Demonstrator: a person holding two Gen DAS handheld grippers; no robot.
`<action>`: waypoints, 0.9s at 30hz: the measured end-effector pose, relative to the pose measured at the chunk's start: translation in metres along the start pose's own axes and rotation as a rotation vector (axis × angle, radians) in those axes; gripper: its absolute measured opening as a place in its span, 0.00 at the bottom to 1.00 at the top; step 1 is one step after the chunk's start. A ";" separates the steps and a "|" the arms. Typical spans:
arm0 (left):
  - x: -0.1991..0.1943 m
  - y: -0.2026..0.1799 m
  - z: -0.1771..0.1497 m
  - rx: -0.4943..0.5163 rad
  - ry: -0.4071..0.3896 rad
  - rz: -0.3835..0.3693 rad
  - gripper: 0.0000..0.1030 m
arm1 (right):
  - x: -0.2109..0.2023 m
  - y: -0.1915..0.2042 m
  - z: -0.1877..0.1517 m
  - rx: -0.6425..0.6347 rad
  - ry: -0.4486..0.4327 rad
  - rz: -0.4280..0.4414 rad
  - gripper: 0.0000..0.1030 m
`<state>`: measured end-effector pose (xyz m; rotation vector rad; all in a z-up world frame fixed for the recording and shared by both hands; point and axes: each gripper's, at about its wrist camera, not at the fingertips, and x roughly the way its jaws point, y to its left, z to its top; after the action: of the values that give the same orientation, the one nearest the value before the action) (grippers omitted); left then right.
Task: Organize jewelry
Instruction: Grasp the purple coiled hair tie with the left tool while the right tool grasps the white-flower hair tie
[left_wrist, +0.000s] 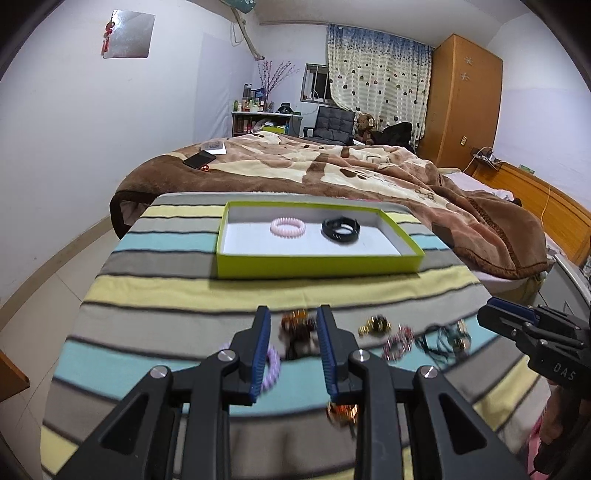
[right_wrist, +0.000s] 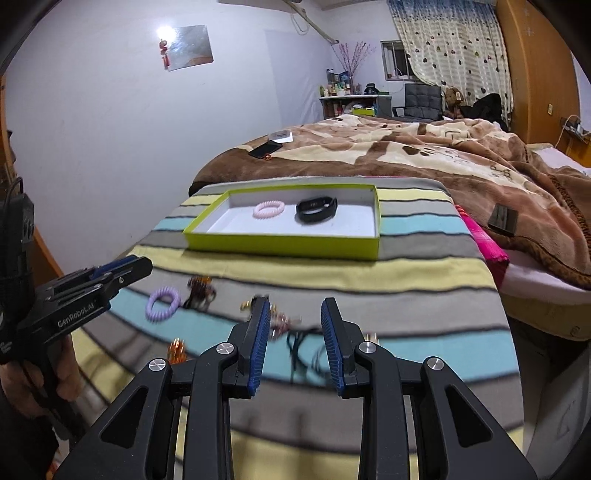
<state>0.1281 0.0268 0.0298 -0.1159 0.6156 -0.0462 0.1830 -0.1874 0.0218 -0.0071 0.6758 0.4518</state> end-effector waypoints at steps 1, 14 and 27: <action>-0.003 -0.001 -0.004 0.003 -0.001 0.000 0.26 | -0.003 0.001 -0.004 -0.003 0.000 -0.001 0.29; -0.028 -0.006 -0.055 0.018 0.045 0.010 0.26 | -0.027 0.004 -0.043 -0.024 0.009 -0.023 0.29; -0.023 -0.006 -0.055 0.012 0.047 0.007 0.26 | -0.019 -0.010 -0.046 0.006 0.016 -0.045 0.29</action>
<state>0.0778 0.0178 -0.0008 -0.1012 0.6629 -0.0456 0.1464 -0.2105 -0.0040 -0.0205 0.6909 0.4073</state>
